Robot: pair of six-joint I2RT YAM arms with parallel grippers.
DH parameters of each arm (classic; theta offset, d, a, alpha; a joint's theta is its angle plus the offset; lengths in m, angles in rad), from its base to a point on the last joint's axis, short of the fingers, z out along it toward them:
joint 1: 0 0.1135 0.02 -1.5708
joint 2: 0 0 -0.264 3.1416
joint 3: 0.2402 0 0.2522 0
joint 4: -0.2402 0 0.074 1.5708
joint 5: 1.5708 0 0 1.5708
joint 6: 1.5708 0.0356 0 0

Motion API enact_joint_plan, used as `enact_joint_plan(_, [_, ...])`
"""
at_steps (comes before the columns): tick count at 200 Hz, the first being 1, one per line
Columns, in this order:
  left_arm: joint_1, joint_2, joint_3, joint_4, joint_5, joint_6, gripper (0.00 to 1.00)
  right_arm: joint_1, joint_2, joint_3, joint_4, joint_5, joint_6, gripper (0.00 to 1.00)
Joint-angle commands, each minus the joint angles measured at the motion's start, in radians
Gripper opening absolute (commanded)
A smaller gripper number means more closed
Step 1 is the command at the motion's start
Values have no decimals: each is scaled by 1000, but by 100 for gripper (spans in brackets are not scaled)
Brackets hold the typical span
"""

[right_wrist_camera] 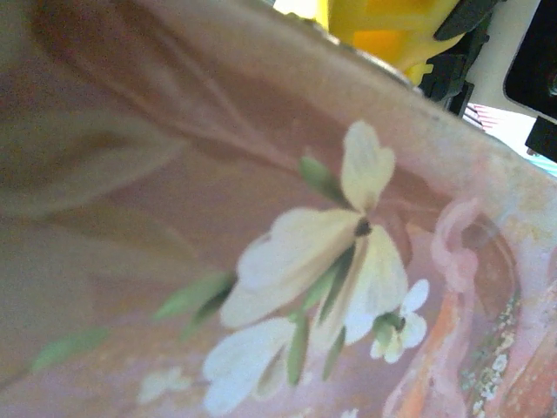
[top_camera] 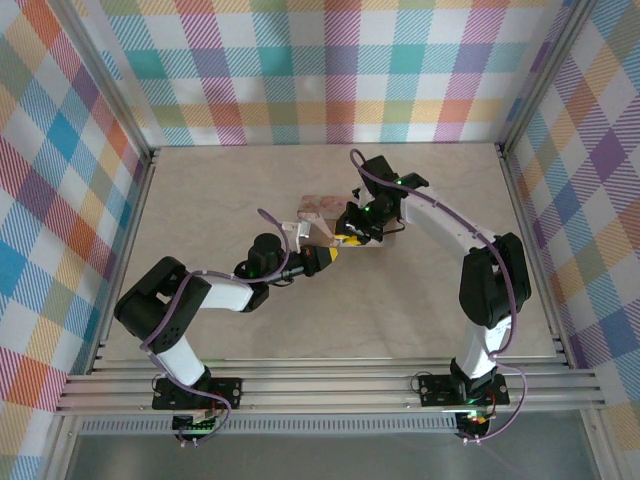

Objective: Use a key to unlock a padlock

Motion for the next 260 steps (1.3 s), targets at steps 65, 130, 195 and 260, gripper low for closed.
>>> enact_joint_plan(65, [27,-34,45,-12,2,70,0,1,2,49,-117,-62,-90,0])
enact_joint_plan(130, [26,-22,67,-5,19,51,0,1,6,49,-100,-90,-58,0])
enact_joint_plan(195, [1,10,58,137,-54,-43,0,1,0,18,-59,-95,-25,0])
enact_joint_plan(260, [-24,40,71,175,-69,-65,0,1,-4,9,-49,-86,-17,0])
